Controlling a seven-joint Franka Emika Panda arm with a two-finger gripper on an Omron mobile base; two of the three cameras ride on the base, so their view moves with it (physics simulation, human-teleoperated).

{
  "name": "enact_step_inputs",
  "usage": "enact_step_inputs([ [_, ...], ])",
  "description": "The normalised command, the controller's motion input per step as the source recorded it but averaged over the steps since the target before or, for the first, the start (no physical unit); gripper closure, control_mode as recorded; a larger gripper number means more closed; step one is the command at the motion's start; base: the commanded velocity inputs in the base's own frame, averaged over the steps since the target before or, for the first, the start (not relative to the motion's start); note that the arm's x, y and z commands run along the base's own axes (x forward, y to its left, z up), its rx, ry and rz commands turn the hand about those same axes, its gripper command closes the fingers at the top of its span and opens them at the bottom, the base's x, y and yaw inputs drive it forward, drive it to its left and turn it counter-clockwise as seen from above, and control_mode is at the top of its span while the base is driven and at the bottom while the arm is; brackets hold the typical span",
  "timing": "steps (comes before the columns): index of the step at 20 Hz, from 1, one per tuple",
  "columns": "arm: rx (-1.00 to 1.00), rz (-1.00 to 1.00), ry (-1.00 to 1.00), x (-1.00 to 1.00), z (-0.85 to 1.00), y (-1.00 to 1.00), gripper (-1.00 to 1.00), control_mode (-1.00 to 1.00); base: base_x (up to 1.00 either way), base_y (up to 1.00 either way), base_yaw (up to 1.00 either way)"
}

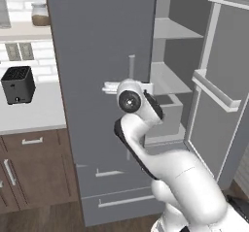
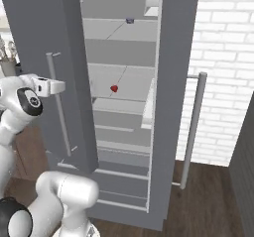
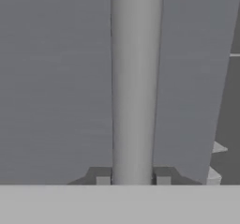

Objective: Take the strawberry from the fridge and place it on top of the pancake, located on the dining counter.

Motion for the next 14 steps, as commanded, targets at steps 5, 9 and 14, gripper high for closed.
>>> enact_step_inputs([
  [5,-0.03,-0.15,0.00,-0.82,-0.05,0.62,1.00,-1.00,0.00,0.00,0.00],
  [9,-0.01,-0.18,0.00,-0.78,-0.13,0.71,-1.00,-1.00,0.00,0.00,0.00],
  [14,0.00,-0.17,-0.04,-0.32,-0.22,0.56,-1.00,-1.00,0.00,0.00,0.00],
])
